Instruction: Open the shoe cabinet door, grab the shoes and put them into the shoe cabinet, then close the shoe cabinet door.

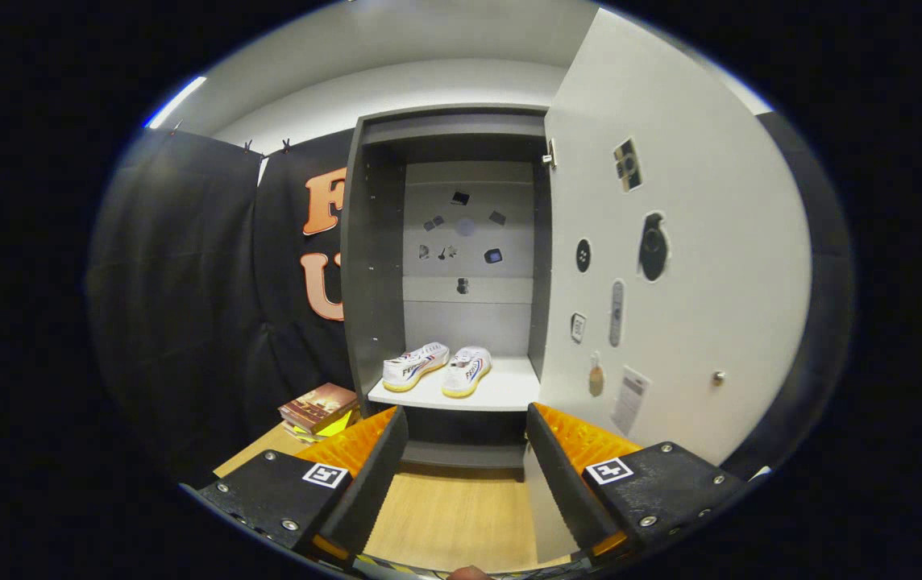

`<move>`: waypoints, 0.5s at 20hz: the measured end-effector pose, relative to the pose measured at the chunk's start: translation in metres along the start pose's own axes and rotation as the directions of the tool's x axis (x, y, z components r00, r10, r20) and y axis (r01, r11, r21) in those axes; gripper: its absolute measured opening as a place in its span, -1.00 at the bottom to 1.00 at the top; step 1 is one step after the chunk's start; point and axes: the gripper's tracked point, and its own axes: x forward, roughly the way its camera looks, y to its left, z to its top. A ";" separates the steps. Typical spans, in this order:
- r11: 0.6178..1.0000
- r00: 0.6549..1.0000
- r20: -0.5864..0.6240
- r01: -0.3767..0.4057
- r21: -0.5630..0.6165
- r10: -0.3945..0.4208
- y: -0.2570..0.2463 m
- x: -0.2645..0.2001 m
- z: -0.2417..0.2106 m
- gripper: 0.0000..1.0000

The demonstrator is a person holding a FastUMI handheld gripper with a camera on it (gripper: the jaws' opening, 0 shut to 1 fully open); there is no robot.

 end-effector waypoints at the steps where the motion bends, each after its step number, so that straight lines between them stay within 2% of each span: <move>1: 1.000 1.000 -0.002 0.020 -0.005 -0.020 -0.009 -0.008 0.003 0.84; 7: 0.993 0.993 -0.014 0.117 0.009 -0.117 -0.072 -0.066 -0.005 0.84; 10: 0.975 0.975 -0.024 0.221 0.016 -0.221 -0.123 -0.080 -0.014 0.84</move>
